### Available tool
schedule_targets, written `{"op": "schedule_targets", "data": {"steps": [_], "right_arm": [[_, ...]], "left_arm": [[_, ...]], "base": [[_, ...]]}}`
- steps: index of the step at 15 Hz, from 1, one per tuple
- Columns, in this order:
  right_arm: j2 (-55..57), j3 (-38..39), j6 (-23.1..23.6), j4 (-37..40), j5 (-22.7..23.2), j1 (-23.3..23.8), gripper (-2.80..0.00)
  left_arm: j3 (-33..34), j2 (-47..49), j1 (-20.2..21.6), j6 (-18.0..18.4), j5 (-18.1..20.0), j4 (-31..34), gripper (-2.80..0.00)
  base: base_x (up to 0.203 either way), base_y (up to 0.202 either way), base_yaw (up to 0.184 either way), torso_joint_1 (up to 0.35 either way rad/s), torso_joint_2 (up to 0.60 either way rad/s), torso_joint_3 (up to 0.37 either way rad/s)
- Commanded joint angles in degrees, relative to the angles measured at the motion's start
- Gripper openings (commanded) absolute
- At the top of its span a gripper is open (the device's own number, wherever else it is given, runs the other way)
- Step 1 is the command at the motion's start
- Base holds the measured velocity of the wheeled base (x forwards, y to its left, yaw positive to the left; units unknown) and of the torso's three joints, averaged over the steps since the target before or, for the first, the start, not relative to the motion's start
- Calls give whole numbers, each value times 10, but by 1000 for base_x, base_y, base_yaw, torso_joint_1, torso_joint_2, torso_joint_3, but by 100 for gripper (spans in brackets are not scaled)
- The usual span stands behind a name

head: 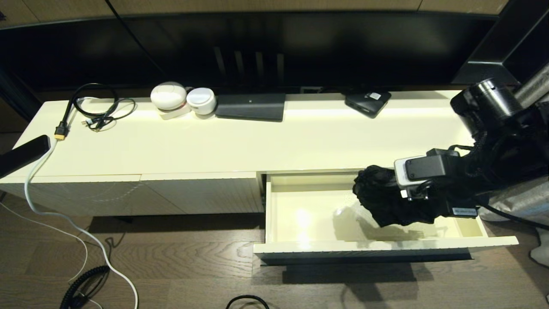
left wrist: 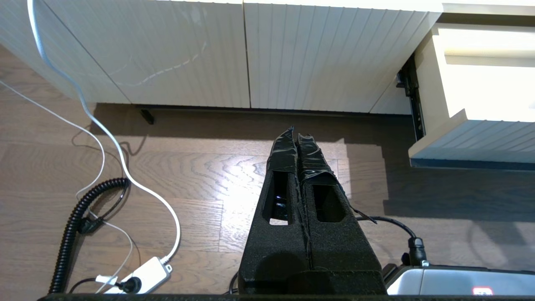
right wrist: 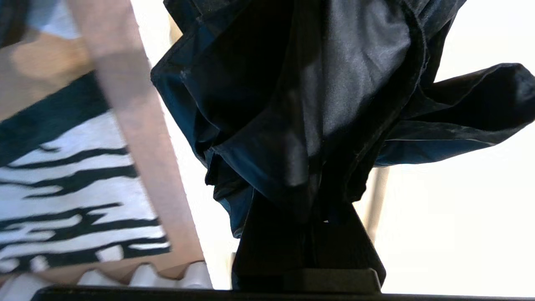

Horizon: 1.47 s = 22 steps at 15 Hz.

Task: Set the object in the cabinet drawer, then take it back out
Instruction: Take the umbrella out of the drawer and put it on the table

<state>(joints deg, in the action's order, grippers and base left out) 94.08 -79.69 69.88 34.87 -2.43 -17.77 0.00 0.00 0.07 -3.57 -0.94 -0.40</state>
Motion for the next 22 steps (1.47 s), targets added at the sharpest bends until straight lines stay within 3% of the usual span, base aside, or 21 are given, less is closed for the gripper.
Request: {"op": "schedule_targets", "data": {"steps": [1, 3, 7, 13, 16, 20, 21, 22], "right_arm": [[-41, -24, 7, 1, -9, -2, -280], [-32, -62, 6, -6, -12, -7, -280], [28, -103, 7, -55, -62, -10, -280], [164, -209, 4, -150, -60, -6, -280], [202, -255, 3, -161, -57, -3, -280], [198, -241, 5, -161, -53, 4, -280], [197, -238, 5, -161, -49, 5, 0], [196, -237, 5, -161, -50, 5, 0]], "left_arm": [[0, 0, 0, 0, 0, 0, -280], [0, 0, 0, 0, 0, 0, -280], [0, 0, -1, 0, 0, 0, -280], [0, 0, 0, 0, 0, 0, -280], [0, 0, 0, 0, 0, 0, -280], [0, 0, 0, 0, 0, 0, -280], [0, 0, 0, 0, 0, 0, -280], [0, 0, 0, 0, 0, 0, -280]], "base": [[0, 0, 0, 0, 0, 0], [0, 0, 0, 0, 0, 0], [0, 0, 0, 0, 0, 0], [0, 0, 0, 0, 0, 0], [0, 0, 0, 0, 0, 0], [0, 0, 0, 0, 0, 0], [0, 0, 0, 0, 0, 0], [0, 0, 0, 0, 0, 0]]}}
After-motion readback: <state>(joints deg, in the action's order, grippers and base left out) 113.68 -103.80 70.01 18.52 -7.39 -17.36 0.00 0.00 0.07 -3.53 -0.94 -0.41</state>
